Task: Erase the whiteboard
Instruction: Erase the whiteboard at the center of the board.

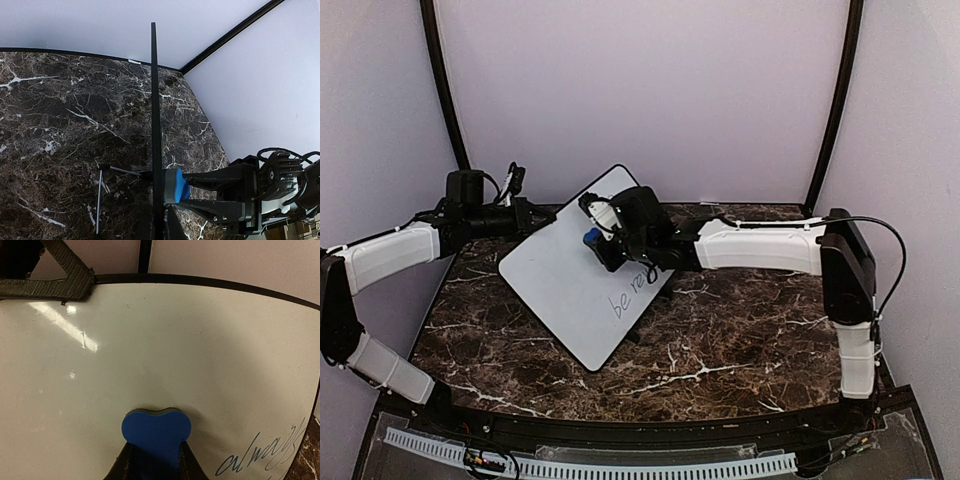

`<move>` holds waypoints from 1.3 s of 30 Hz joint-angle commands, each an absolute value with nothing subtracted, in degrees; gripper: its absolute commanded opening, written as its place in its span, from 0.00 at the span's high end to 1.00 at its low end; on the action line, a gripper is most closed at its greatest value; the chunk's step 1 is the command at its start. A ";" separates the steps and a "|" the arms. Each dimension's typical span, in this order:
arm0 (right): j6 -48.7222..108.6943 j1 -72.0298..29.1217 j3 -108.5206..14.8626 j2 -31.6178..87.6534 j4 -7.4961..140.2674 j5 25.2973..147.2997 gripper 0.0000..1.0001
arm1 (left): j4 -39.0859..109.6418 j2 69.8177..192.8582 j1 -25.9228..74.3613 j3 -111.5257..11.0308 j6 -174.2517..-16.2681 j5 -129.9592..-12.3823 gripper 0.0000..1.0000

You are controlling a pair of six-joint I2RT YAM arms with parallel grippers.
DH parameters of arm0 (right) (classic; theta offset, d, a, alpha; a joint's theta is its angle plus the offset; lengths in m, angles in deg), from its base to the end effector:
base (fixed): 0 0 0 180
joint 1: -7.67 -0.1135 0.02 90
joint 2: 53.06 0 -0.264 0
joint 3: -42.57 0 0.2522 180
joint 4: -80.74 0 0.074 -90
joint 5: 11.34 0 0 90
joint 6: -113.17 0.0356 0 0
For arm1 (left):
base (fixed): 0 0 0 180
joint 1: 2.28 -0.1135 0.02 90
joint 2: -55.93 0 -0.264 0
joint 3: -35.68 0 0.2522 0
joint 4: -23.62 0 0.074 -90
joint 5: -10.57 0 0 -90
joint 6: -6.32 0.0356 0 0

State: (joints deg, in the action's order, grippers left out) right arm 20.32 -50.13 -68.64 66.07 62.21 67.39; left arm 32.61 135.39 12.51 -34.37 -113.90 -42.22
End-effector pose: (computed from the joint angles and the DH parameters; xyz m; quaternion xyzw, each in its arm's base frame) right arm 0.2701 0.4159 0.2608 -0.3825 0.7564 0.1677 0.5034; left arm 0.3016 -0.1019 0.2995 0.0817 0.7868 -0.4513 0.4131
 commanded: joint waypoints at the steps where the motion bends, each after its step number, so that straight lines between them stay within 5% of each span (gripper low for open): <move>1: 21.36 -49.85 -61.62 66.83 61.52 69.21 0.80 | 28.78 133.30 13.88 -34.85 -112.91 -37.62 1.00; 13: 25.72 -49.64 -43.60 59.22 66.09 66.53 0.80 | 28.51 133.47 13.87 -34.76 -113.21 -37.47 1.00; 29: 18.26 -48.66 -70.14 68.68 60.06 66.61 0.80 | 28.68 133.12 13.84 -34.76 -112.91 -37.68 1.00; 39: 23.08 -48.44 -48.13 61.67 65.44 66.90 0.80 | 28.52 133.31 13.83 -34.77 -113.16 -37.28 1.00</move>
